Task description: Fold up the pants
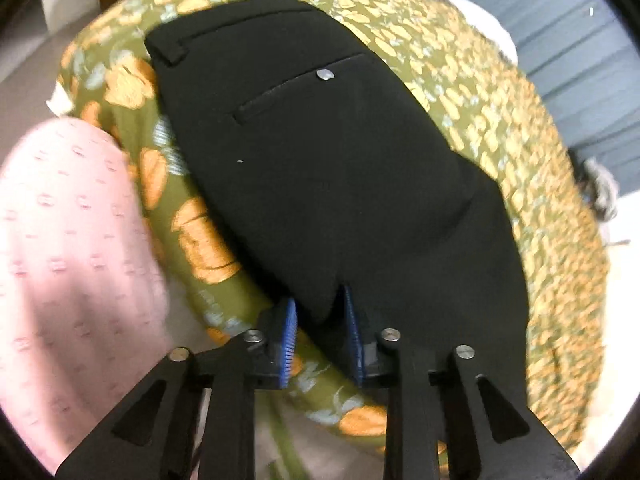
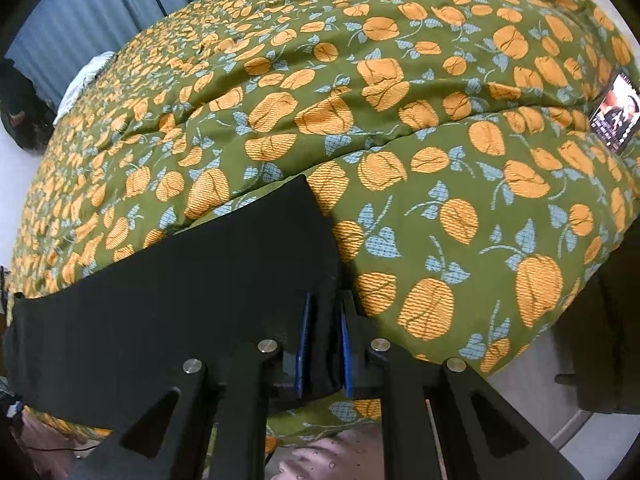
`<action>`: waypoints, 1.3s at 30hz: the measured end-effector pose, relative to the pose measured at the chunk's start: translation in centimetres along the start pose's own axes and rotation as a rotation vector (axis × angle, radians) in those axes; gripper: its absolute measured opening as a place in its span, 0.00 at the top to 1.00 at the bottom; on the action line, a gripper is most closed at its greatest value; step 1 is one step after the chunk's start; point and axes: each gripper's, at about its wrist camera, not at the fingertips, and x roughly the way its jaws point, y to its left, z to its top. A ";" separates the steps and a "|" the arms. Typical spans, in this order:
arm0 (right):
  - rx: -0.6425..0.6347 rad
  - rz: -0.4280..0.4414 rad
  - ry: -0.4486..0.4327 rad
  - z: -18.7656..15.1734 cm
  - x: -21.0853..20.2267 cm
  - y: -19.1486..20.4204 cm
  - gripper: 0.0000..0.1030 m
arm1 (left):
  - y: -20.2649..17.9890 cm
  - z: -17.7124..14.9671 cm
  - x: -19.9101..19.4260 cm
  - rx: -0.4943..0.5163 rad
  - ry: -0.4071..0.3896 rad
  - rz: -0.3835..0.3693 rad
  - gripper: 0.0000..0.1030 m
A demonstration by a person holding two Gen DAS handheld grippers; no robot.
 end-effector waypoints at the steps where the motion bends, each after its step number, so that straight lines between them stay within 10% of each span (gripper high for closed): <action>1: 0.007 -0.015 -0.006 -0.1 -0.2 -0.1 0.83 | -0.3 -0.4 -1.0 0.023 -0.014 0.053 0.52; 4: 0.087 -0.083 -0.071 -0.6 -1.9 -1.8 0.46 | -1.3 -1.9 -4.6 0.093 -0.116 0.112 0.35; 9: 0.135 -0.132 -0.240 -2.3 -6.4 -1.5 0.45 | -5.6 -2.1 -7.5 0.307 -0.309 0.100 0.10; 14: 0.025 0.029 -0.298 -3.3 -8.1 5.2 0.43 | -9.0 0.2 -3.6 0.415 -0.334 0.078 0.09; 20: -0.076 0.169 -0.213 -4.6 -4.9 12.2 0.35 | -9.2 1.5 4.2 0.528 -0.264 0.245 0.10; 29: -0.042 0.135 -0.059 -5.3 0.5 11.5 0.35 | -6.8 1.7 5.6 0.551 -0.295 0.244 0.00; 33: -0.034 0.080 -0.133 -5.4 -0.8 11.3 0.33 | -7.1 1.1 5.5 0.561 -0.310 0.249 0.00; 36: -0.051 0.009 -0.168 -5.4 -1.4 11.8 0.07 | -7.1 1.0 5.5 0.557 -0.313 0.244 0.00; 39: -0.092 -0.051 -0.180 -5.3 -1.1 12.8 0.05 | -7.1 0.9 5.6 0.551 -0.322 0.248 0.00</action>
